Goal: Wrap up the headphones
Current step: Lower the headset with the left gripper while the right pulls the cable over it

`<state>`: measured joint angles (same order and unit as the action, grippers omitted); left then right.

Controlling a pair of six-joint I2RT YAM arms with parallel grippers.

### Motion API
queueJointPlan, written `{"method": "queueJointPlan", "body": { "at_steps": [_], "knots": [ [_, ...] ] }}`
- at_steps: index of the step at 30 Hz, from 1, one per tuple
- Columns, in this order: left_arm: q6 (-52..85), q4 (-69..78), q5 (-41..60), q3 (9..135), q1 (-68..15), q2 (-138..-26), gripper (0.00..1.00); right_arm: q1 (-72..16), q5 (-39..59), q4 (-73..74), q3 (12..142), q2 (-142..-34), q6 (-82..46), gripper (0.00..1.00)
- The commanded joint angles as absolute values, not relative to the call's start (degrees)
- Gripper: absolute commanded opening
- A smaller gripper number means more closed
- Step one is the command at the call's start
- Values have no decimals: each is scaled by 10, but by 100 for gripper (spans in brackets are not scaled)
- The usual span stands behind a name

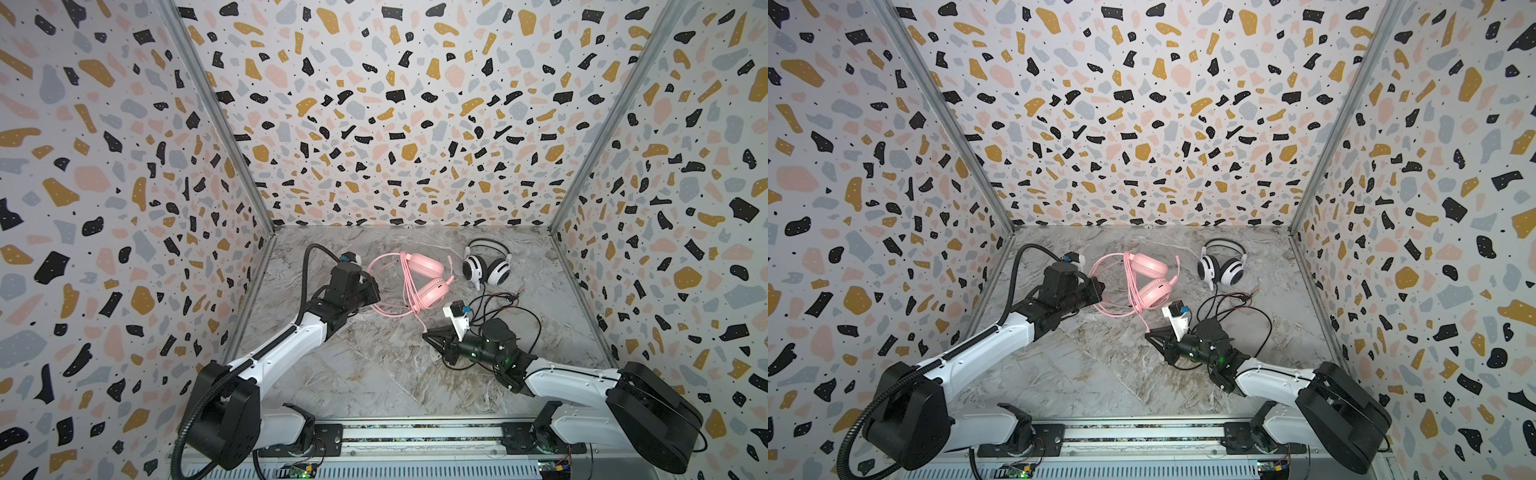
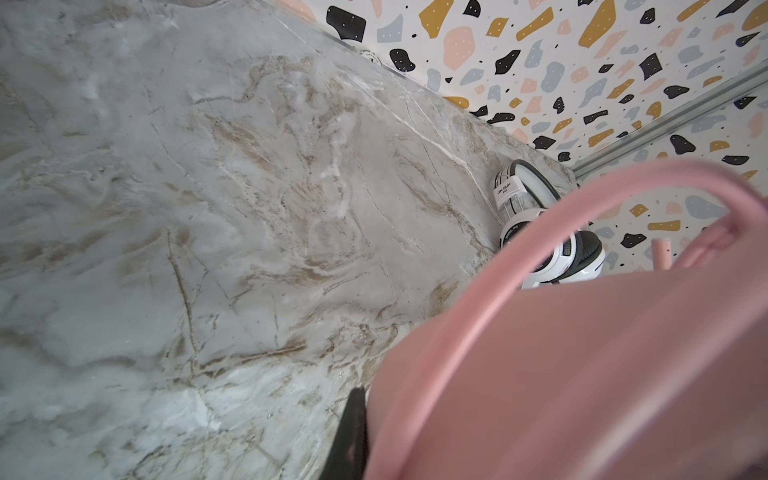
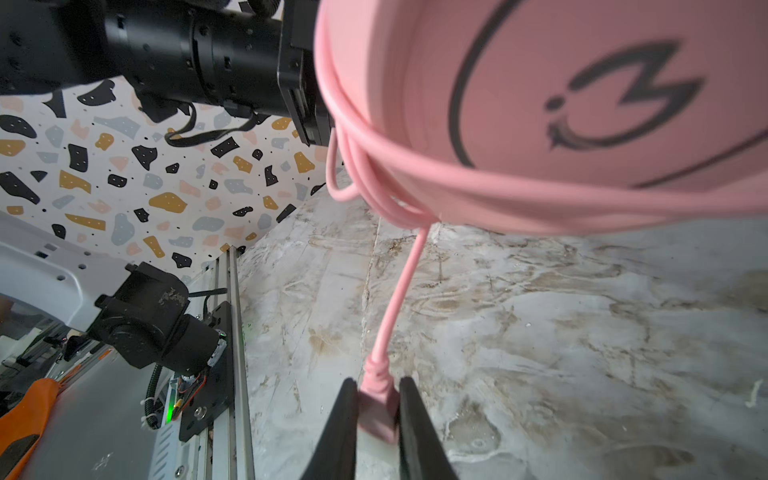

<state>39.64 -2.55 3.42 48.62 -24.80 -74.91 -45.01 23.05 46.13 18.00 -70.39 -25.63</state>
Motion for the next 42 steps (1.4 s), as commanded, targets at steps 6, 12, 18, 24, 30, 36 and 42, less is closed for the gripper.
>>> {"method": "queueJointPlan", "body": {
  "at_steps": [6,12,18,24,30,36,42],
  "knots": [
    [421,56,-19,463,-241,-745,0,-486,157,361,212,-668,-222,0],
    [439,70,-21,450,-247,-794,0,-541,78,230,315,-702,-180,0],
    [444,94,-13,421,-266,-828,0,-543,88,205,387,-776,-199,0],
    [448,99,-31,391,-298,-828,0,-537,96,209,430,-840,-244,0],
    [479,140,-26,335,-318,-826,0,-516,110,242,456,-879,-312,0],
    [492,169,-32,299,-332,-824,0,-503,99,258,490,-930,-390,0],
    [503,199,-22,276,-348,-833,0,-502,99,343,483,-966,-468,0]
  ]
}}
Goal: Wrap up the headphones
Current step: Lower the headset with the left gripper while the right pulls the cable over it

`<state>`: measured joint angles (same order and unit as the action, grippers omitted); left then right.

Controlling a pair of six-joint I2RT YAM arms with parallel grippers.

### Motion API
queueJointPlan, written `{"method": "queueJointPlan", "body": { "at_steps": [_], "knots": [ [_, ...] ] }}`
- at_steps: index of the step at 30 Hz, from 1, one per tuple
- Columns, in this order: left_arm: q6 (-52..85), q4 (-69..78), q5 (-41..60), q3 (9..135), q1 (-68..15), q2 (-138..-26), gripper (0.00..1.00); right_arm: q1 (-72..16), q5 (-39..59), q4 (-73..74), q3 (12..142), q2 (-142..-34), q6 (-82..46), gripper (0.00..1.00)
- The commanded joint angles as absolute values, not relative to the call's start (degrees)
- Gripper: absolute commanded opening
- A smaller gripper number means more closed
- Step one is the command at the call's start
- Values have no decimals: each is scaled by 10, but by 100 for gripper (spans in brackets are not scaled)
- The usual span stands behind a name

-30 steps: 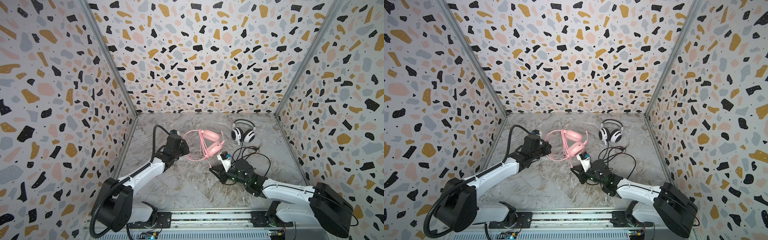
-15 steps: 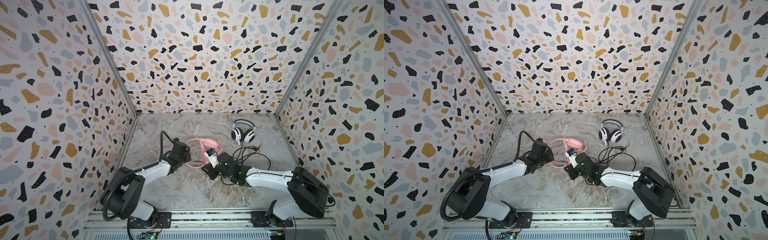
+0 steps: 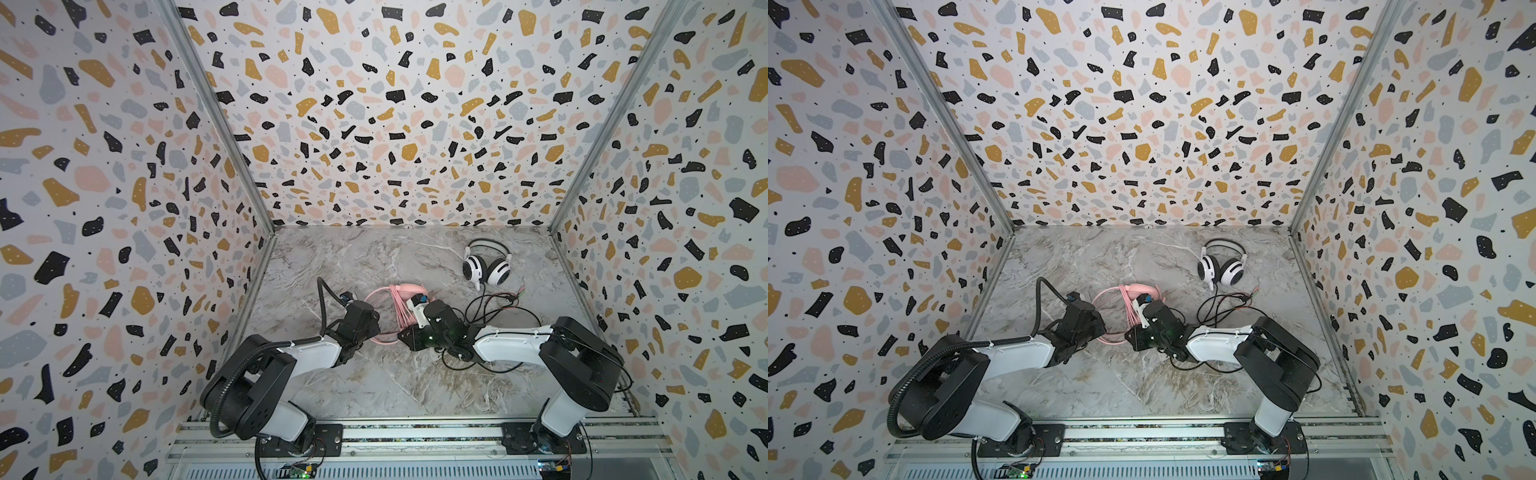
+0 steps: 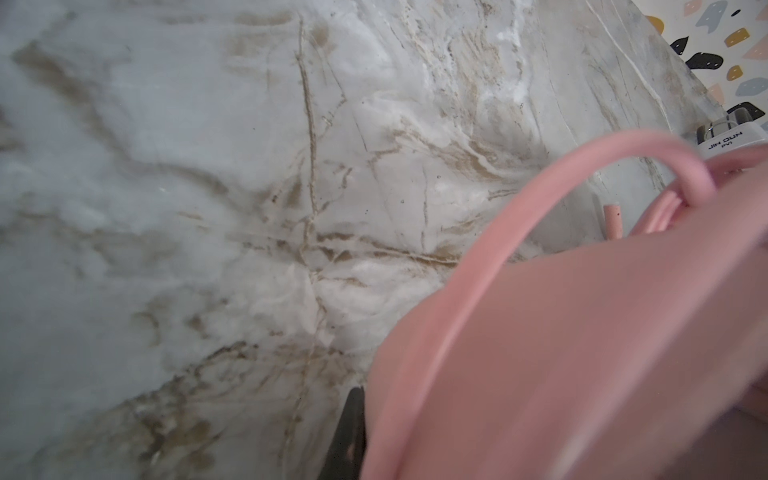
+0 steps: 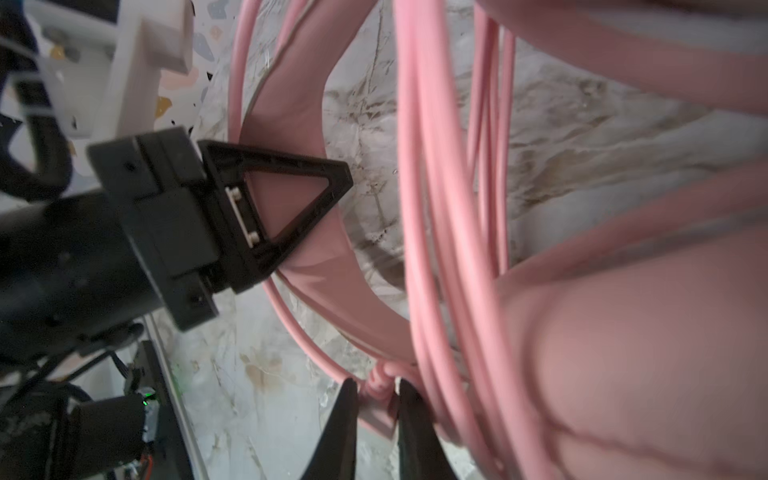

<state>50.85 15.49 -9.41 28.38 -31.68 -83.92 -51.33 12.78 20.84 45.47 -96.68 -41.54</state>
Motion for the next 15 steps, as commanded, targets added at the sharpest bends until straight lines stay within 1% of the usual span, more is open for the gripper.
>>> {"method": "queueJointPlan", "body": {
  "at_steps": [1,4,6,15],
  "knots": [
    [503,201,-20,274,-349,-838,1,-501,101,356,480,-969,-480,0],
    [503,209,-8,266,-351,-849,3,-497,91,381,474,-976,-511,0],
    [524,219,-6,257,-357,-851,3,-498,79,397,472,-984,-531,0],
    [535,217,-9,229,-374,-830,3,-501,62,450,475,-1034,-576,0]
  ]
}}
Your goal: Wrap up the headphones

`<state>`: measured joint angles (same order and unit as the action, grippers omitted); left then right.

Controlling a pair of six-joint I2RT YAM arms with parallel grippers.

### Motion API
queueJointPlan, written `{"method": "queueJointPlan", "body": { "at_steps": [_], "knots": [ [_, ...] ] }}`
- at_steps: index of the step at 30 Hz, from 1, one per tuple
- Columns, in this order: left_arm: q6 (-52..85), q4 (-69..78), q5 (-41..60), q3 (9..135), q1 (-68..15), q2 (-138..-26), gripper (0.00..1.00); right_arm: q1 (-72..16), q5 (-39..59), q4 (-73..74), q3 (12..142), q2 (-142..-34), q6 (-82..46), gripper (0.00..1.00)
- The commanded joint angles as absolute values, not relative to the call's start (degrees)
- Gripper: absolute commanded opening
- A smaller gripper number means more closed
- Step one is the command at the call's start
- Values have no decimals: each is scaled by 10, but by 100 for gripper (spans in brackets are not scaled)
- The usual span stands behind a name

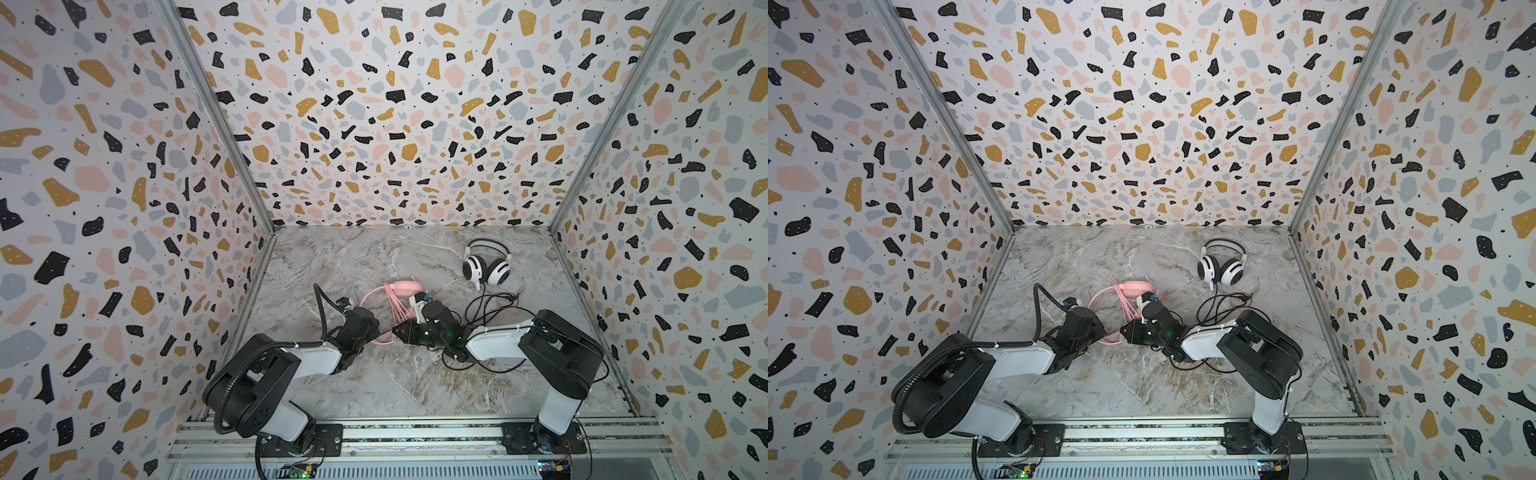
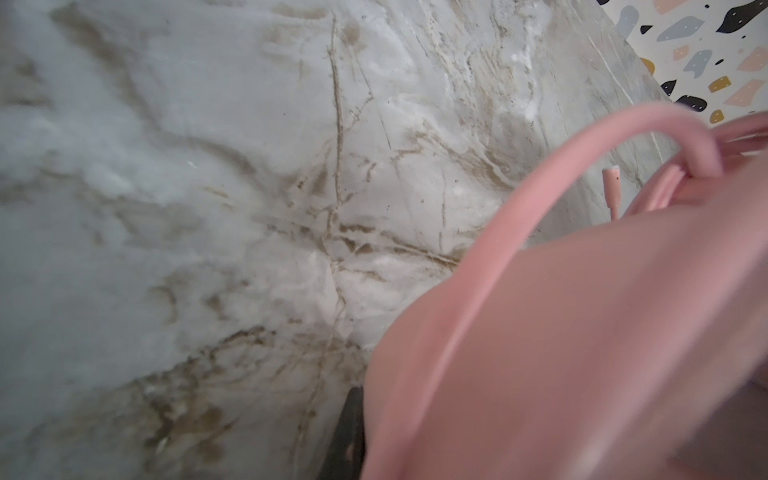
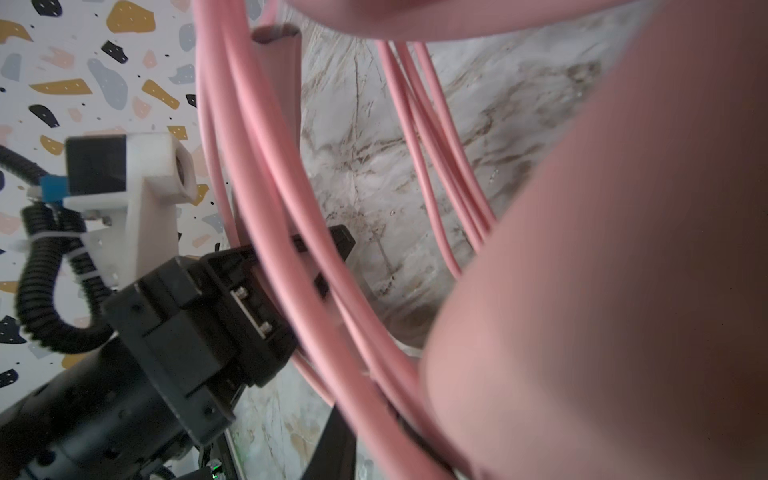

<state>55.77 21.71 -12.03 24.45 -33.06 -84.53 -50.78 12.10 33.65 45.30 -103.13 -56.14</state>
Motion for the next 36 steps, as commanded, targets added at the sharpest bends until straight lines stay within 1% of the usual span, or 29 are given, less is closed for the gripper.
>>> {"method": "queueJointPlan", "body": {
  "at_steps": [1,7,12,18,21,25,32,36],
  "knots": [
    [531,210,-12,226,-374,-823,3,-505,50,455,472,-1036,-570,0],
    [515,200,12,219,-374,-800,3,-507,27,480,456,-1050,-537,0],
    [511,160,2,239,-373,-776,3,-533,-19,477,437,-1043,-464,0],
    [485,148,34,267,-349,-777,3,-565,-68,470,409,-1039,-378,0],
    [472,124,36,274,-334,-777,4,-574,-72,432,411,-1034,-351,0],
    [453,110,51,284,-305,-785,3,-584,-73,312,451,-1033,-303,2],
    [426,81,54,317,-274,-793,4,-586,-44,175,487,-1005,-267,4],
    [425,76,57,331,-270,-791,4,-583,-69,54,556,-1042,-239,5]
  ]
}}
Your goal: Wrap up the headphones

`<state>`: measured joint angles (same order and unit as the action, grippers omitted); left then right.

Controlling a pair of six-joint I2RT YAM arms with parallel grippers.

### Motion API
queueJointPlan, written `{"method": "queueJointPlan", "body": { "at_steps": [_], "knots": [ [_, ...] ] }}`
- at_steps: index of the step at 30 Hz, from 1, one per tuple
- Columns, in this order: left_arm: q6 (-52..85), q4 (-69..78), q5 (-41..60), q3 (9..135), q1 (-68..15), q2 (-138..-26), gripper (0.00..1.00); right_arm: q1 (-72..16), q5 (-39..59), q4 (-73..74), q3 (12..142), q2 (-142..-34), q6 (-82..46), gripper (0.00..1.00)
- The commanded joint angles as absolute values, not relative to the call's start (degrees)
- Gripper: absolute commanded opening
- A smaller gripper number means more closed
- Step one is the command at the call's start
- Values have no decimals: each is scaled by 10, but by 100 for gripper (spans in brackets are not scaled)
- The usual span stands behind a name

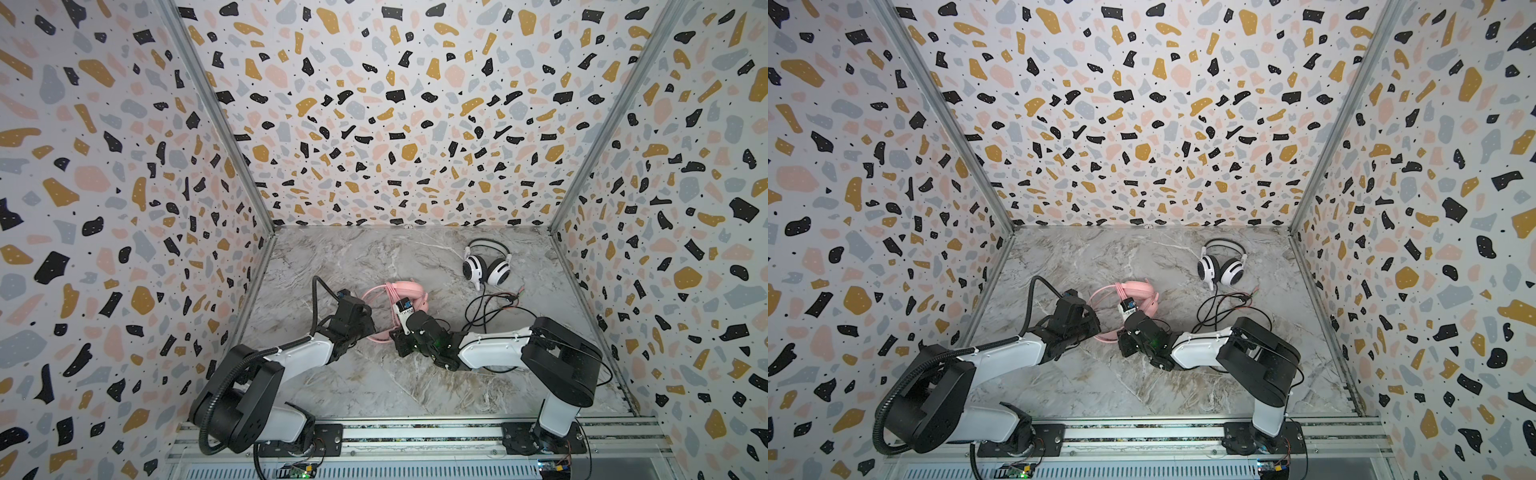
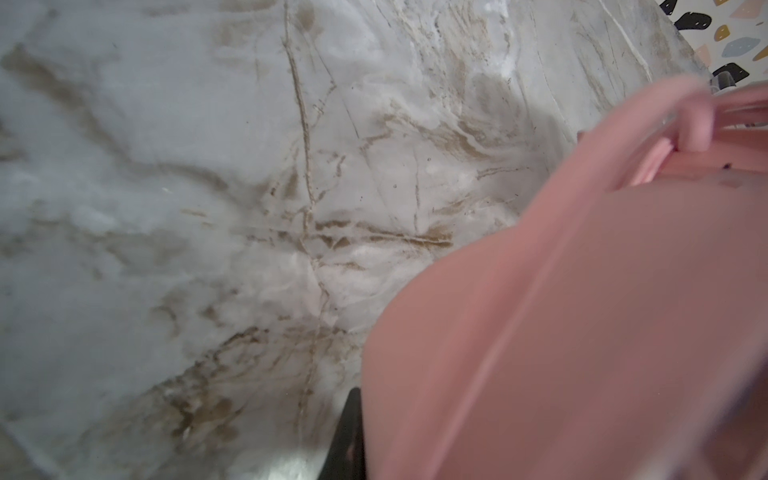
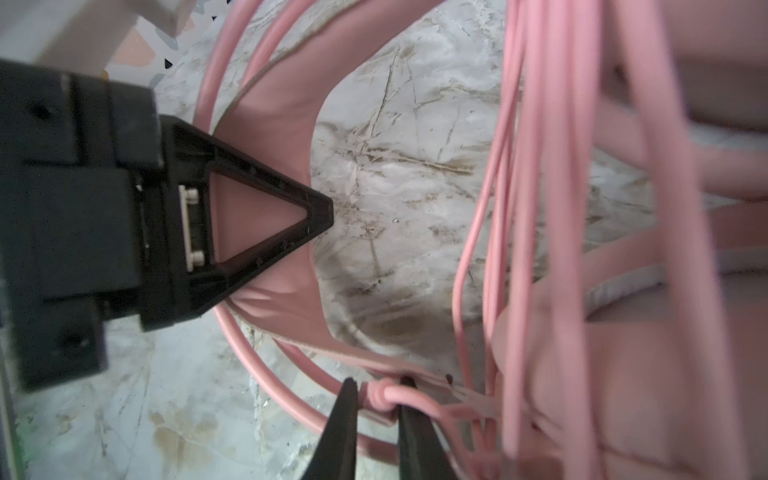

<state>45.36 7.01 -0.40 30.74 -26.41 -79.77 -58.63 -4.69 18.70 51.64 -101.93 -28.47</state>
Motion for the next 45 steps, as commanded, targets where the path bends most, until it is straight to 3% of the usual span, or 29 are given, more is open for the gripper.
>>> {"method": "queueJointPlan", "body": {
  "at_steps": [1,12,19,23,33,40,45],
  "knots": [
    [429,81,62,331,-270,-791,4,-583,-72,38,571,-1053,-234,5],
    [428,66,59,329,-270,-759,4,-578,-61,-68,698,-1155,-208,11],
    [418,74,56,339,-263,-786,4,-576,-58,-124,701,-1125,-188,26],
    [411,72,48,352,-261,-799,4,-577,-62,-134,695,-1088,-184,35],
    [411,88,59,374,-244,-840,4,-566,-47,-142,669,-1002,-183,39],
    [407,89,78,400,-224,-865,4,-556,21,-96,601,-912,-198,41],
    [402,91,104,441,-193,-916,4,-551,13,-66,543,-825,-205,41]
  ]
}}
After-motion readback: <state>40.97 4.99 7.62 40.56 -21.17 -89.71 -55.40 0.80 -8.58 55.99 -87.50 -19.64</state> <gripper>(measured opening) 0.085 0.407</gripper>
